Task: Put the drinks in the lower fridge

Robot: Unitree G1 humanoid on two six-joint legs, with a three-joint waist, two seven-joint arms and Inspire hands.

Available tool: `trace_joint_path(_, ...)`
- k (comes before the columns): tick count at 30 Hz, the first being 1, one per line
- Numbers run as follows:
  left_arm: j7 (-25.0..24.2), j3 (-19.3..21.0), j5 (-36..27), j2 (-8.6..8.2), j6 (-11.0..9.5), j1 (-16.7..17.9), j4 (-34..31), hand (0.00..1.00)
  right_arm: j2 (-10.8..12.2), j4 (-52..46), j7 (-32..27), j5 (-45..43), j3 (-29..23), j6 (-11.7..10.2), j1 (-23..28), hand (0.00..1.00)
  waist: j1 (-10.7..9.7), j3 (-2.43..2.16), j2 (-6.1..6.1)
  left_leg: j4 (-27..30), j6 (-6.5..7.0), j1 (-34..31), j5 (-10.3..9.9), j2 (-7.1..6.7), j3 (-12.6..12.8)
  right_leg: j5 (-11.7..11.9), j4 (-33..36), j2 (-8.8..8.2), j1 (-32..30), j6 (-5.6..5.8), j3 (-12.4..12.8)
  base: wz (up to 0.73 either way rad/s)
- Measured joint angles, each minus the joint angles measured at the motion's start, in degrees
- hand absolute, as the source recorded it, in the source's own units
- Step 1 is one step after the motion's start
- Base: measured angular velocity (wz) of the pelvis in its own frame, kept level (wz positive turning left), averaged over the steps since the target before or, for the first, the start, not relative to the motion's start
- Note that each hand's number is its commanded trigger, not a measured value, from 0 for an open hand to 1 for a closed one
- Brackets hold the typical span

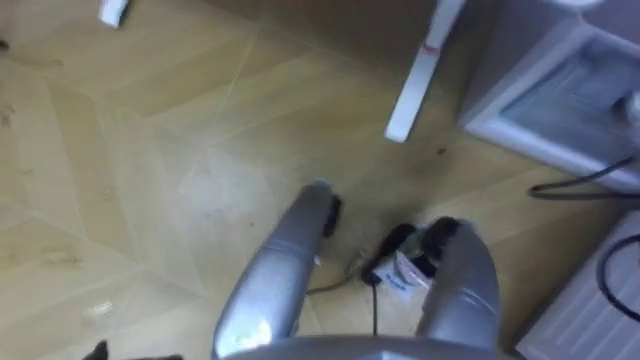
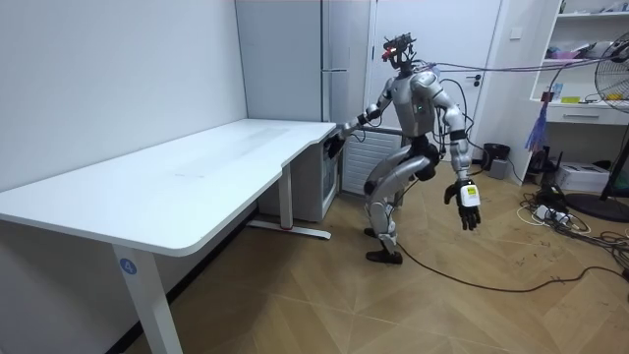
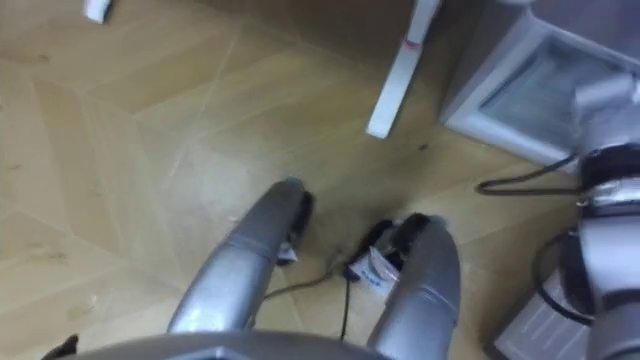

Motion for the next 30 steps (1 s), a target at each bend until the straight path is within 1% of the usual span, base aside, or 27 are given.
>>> trace_joint_path(2, -0.6, 0.0, 0.0, 0.9, 0.8, 0.1, 0.0, 0.0, -0.6, 4.4, 7.9, -5.5, 3.8, 1.1, 3.8, 0.0, -0.2, 0.0, -0.5, -3.0, -0.12, 3.2, 0.4, 0.68, -0.9, 0.3, -3.7, 0.91, 4.0, 0.54, -1.6, 0.11)
trace_joint_path(3, -0.7, 0.0, 0.0, 1.07, 1.1, 0.1, -0.1, 0.0, -0.7, 5.9, 9.9, -7.3, 4.9, 1.2, 4.4, 0.0, -0.2, -0.03, -0.72, -4.0, -0.15, 4.0, 0.7, 0.83, -1.0, 0.5, -4.6, 1.26, 4.9, 0.7, -1.7, 0.06)
trace_joint_path(4, -1.1, 0.1, 0.0, 1.27, 1.4, 0.1, -0.1, 0.0, -0.8, 9.1, 13.6, -11.8, 5.4, 1.5, 5.8, 0.0, -0.4, -0.16, -1.13, -5.9, -0.08, 5.9, 1.5, 1.16, -1.0, 1.3, -6.7, 1.98, 6.7, 0.41, -1.9, 0.0)
trace_joint_path(5, -1.6, 0.1, 0.0, 1.28, 1.4, 0.1, -0.1, 0.0, -1.1, 11.9, 17.2, -15.2, 5.4, 1.6, 7.5, 0.0, -0.5, -0.25, -1.23, -7.4, -0.01, 7.7, 1.8, 1.42, -1.5, 2.3, -8.9, 3.14, 8.8, 0.41, -2.0, 0.0)
trace_joint_path(6, -1.9, 0.3, 0.3, 1.26, 1.5, 0.0, -0.1, 0.0, -1.1, 13.1, 18.8, -17.2, 5.4, 1.6, 8.6, 0.0, -0.6, -0.28, -1.29, -8.2, -0.07, 8.7, 1.9, 1.45, -1.9, 2.5, -10.1, 3.47, 9.9, 0.52, -2.3, -0.04)
trace_joint_path(7, -2.5, 0.5, 1.8, 1.31, 1.6, -0.2, 0.1, 0.0, -1.1, 15.2, 21.7, -21.8, 5.6, 1.9, 10.9, 0.0, -0.6, -0.34, -1.27, -9.7, -0.41, 10.8, 2.1, 1.9, -2.2, 3.4, -12.4, 4.27, 12.3, 0.67, -2.8, -0.05)
trace_joint_path(8, -2.9, 0.6, 3.6, 1.35, 1.7, -0.5, 0.2, 0.0, -1.1, 16.3, 24.4, -26.3, 6.6, 2.3, 13.7, 0.0, -0.6, -0.44, -1.25, -11.3, -0.26, 12.9, 2.0, 2.22, -2.3, 3.8, -14.4, 5.0, 14.5, 0.94, -3.0, -0.05)
trace_joint_path(9, -3.2, 0.5, 4.6, 1.32, 1.9, -0.8, 0.5, 0.0, -1.1, 16.7, 25.6, -28.5, 7.0, 2.4, 15.1, 0.0, -0.6, -0.46, -1.24, -12.2, -0.21, 13.9, 2.0, 2.28, -2.4, 4.0, -15.4, 5.25, 15.6, 1.12, -3.1, -0.05)
trace_joint_path(10, -3.6, 0.5, 5.9, 1.04, 2.2, -1.6, 1.0, 0.0, -1.0, 17.6, 28.0, -31.8, 7.1, 3.3, 17.3, 0.0, -0.7, -0.54, -0.74, -13.5, 0.17, 15.7, 2.1, 2.46, -2.6, 4.5, -17.4, 5.91, 17.6, 1.61, -3.2, -0.13)
trace_joint_path(11, -3.8, 0.4, 6.6, 0.85, 2.2, -2.4, 1.8, 0.0, -0.8, 18.3, 29.9, -34.2, 7.1, 4.1, 19.2, 0.0, -0.7, -0.56, -0.4, -14.8, 0.5, 17.6, 1.9, 2.96, -2.0, 4.8, -19.0, 6.44, 19.3, 1.97, -3.0, -0.18)
trace_joint_path(12, -3.8, 0.5, 6.8, 0.73, 2.2, -2.8, 2.2, 0.0, -0.6, 18.7, 30.8, -35.4, 7.2, 4.5, 19.9, 0.0, -0.7, -0.53, -0.22, -15.4, 0.65, 18.5, 1.9, 3.08, -1.8, 5.0, -19.7, 6.68, 20.2, 2.07, -3.0, -0.21)
trace_joint_path(13, -3.8, 0.5, 7.2, 0.49, 2.5, -3.8, 2.7, 0.0, 0.2, 19.8, 32.3, -37.8, 7.2, 4.8, 21.2, 0.0, -1.0, -0.66, 0.16, -16.8, 0.78, 20.4, 1.8, 3.17, -1.8, 5.3, -21.3, 6.91, 21.9, 2.38, -3.0, -0.13)
trace_joint_path(15, -4.0, 0.5, 8.5, 0.05, 2.6, -5.0, 3.2, 0.0, 1.9, 20.6, 34.3, -40.5, 7.1, 5.4, 22.7, 0.0, -1.8, -0.91, 0.46, -18.8, 0.94, 22.8, 1.8, 3.12, -1.6, 5.4, -23.0, 6.94, 23.9, 2.64, -3.0, -0.06)
trace_joint_path(16, -4.0, 0.8, 8.5, -0.64, 2.7, -5.6, 3.3, 0.0, 3.2, 20.9, 35.8, -40.3, 6.9, 6.0, 23.8, 0.0, -2.5, -1.02, 1.07, -19.6, 1.05, 24.2, 1.8, 3.42, -1.6, 5.6, -24.3, 7.54, 25.5, 2.97, -3.0, -0.07)
trace_joint_path(17, -4.2, 0.9, 8.9, -1.25, 2.8, -5.7, 3.2, 0.0, 5.0, 21.2, 36.9, -40.4, 6.8, 6.1, 24.6, 0.0, -3.1, -1.09, 1.63, -20.6, 1.14, 25.8, 1.7, 3.91, -1.4, 5.8, -25.8, 8.18, 27.3, 3.18, -3.0, -0.09)
trace_joint_path(18, -4.7, 1.0, 10.1, -1.8, 2.8, -5.8, 3.2, 0.0, 6.9, 21.2, 37.9, -40.8, 6.3, 6.5, 25.4, 0.0, -3.7, -1.28, 1.86, -22.0, 1.16, 27.8, 1.7, 4.01, -1.2, 5.8, -27.0, 8.35, 29.0, 3.29, -2.9, -0.07)
trace_joint_path(19, -4.8, 1.2, 11.2, -2.31, 2.9, -5.8, 3.2, 0.0, 7.6, 21.2, 38.3, -41.4, 6.3, 6.8, 25.8, 0.0, -4.0, -1.39, 2.07, -22.9, 1.18, 28.8, 1.7, 4.06, -1.1, 5.9, -27.8, 8.49, 29.9, 3.44, -3.0, -0.07)
trace_joint_path(20, -4.9, 2.2, 13.5, -3.68, 3.3, -5.8, 3.2, 0.0, 8.9, 21.2, 39.0, -43.0, 6.2, 7.2, 26.6, 0.0, -4.2, -1.66, 2.61, -24.6, 1.3, 31.1, 1.9, 4.22, -0.9, 6.3, -29.5, 8.84, 32.1, 3.72, -2.9, -0.06)
trace_joint_path(21, -4.9, 2.4, 14.1, -4.35, 3.4, -5.8, 3.3, 0.0, 9.5, 21.2, 39.4, -43.6, 6.1, 7.2, 27.2, 0.0, -4.3, -1.75, 2.81, -25.5, 1.39, 32.3, 1.9, 4.24, -0.8, 6.3, -30.3, 8.92, 33.3, 3.86, -2.9, -0.04)
trace_joint_path(22, -5.0, 2.8, 14.9, -5.55, 3.5, -5.7, 3.5, 0.0, 10.6, 21.3, 39.9, -44.0, 6.0, 7.2, 29.0, 0.0, -4.7, -1.67, 2.65, -27.3, 1.52, 34.6, 2.2, 4.2, -0.7, 6.5, -31.8, 9.07, 35.5, 4.17, -2.8, -0.05)
trace_joint_path(23, -5.2, 2.9, 15.9, -6.37, 3.5, -5.6, 3.6, 0.0, 11.6, 21.1, 40.4, -44.3, 5.7, 7.3, 30.1, 0.0, -4.7, -2.12, 3.21, -28.8, 1.58, 36.8, 2.2, 4.41, -0.1, 6.6, -33.3, 9.47, 37.1, 4.5, -2.4, -0.12)
trace_joint_path(24, -5.4, 2.9, 16.2, -6.67, 3.5, -5.5, 3.6, 0.0, 12.0, 20.8, 40.6, -44.7, 5.2, 7.3, 30.5, 0.0, -4.9, -2.12, 3.17, -29.5, 1.6, 37.7, 2.2, 4.56, 0.3, 6.8, -33.9, 9.78, 37.8, 4.64, -1.9, -0.22)
trace_joint_path(26, -5.9, 3.2, 19.0, -7.76, 3.9, -4.8, 3.2, 0.0, 13.5, 20.3, 41.2, -45.0, 3.9, 7.3, 31.2, 0.0, -6.1, -1.95, 2.88, -32.6, 1.8, 41.8, 2.9, 4.84, 1.4, 7.3, -36.7, 10.11, 41.3, 5.03, -1.8, -0.15)
trace_joint_path(27, -5.9, 3.3, 19.4, -8.03, 3.9, -4.8, 3.2, 0.0, 13.9, 20.2, 41.3, -44.8, 3.5, 7.2, 31.6, 0.0, -6.6, -1.95, 2.88, -33.4, 1.84, 42.8, 3.1, 4.9, 1.6, 7.4, -37.6, 10.28, 42.4, 5.24, -1.8, 0.0)
trace_joint_path(28, -5.8, 4.1, 19.8, -8.64, 3.9, -4.8, 3.3, 0.0, 14.8, 19.7, 41.3, -44.5, 2.4, 7.3, 32.4, 0.0, -7.1, -1.95, 2.73, -34.9, 1.86, 44.7, 3.3, 5.04, 1.8, 7.8, -39.5, 10.89, 44.3, 5.62, -1.4, -0.07)
trace_joint_path(29, -5.6, 5.3, 19.9, -9.34, 3.9, -4.7, 3.3, 0.0, 15.8, 19.4, 41.4, -44.0, 1.8, 7.2, 32.9, 0.0, -7.1, -2.06, 2.35, -36.2, 1.88, 46.5, 3.6, 5.19, 2.6, 8.1, -40.7, 11.06, 45.5, 5.7, -1.1, -0.14)
trace_joint_path(30, -5.5, 5.8, 20.3, -9.72, 3.9, -4.7, 3.3, 0.0, 16.1, 19.5, 41.6, -43.8, 1.4, 7.3, 33.0, 0.0, -7.1, -2.22, 2.62, -36.8, 1.89, 47.5, 3.6, 5.31, 3.0, 8.3, -41.4, 11.28, 46.4, 5.82, -0.8, -0.27)
